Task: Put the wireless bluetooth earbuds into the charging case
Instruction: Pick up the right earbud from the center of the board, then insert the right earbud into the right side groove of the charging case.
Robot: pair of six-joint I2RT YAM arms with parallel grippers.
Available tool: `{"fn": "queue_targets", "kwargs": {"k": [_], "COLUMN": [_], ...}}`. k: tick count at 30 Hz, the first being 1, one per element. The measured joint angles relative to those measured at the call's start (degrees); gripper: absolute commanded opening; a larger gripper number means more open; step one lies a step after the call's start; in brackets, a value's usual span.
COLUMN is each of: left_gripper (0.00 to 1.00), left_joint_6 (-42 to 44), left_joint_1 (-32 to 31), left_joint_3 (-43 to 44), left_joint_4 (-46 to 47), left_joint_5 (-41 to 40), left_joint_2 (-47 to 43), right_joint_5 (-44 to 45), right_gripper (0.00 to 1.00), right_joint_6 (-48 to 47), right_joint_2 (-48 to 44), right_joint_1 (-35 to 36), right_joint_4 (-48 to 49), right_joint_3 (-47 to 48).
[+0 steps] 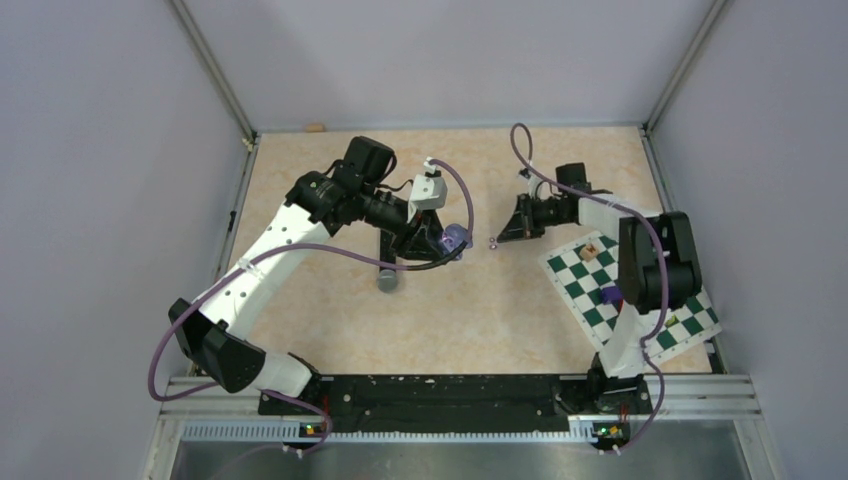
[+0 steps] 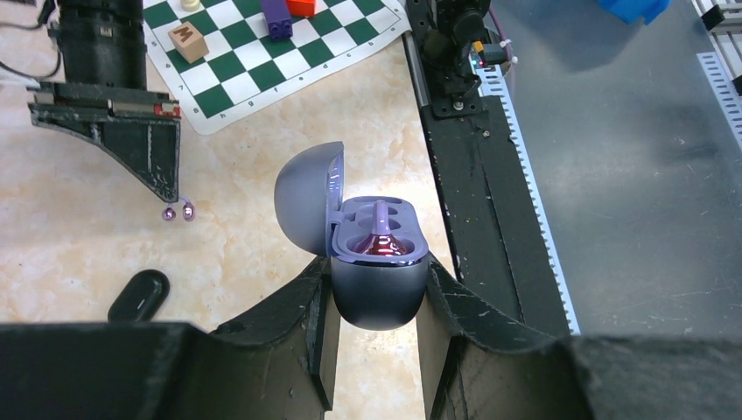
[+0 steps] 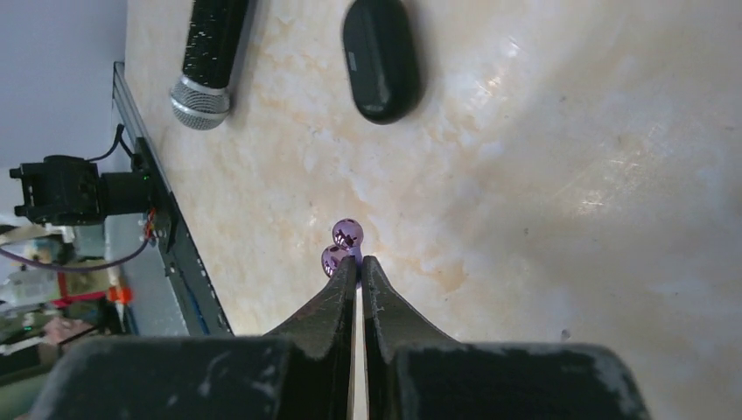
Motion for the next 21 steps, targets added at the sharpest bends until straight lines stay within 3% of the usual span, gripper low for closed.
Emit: {"fn": "queue_targets", "kwargs": {"k": [21], "left_gripper": [0.0], "left_joint_6": [-5.4], "left_joint_1": [0.0], "left_joint_3": [-0.9], "left_joint_4": [5.3], "left_joint_5": [-0.2], "left_joint_2": [3.9], "right_joint_5": [-0.1], "right_gripper": [0.0], "right_joint_6": [-14.3], "right_joint_2": [-42.2], "right_joint_1": [0.1], "right_joint_4": [4.4], "right_joint_3": [-9.3]}}
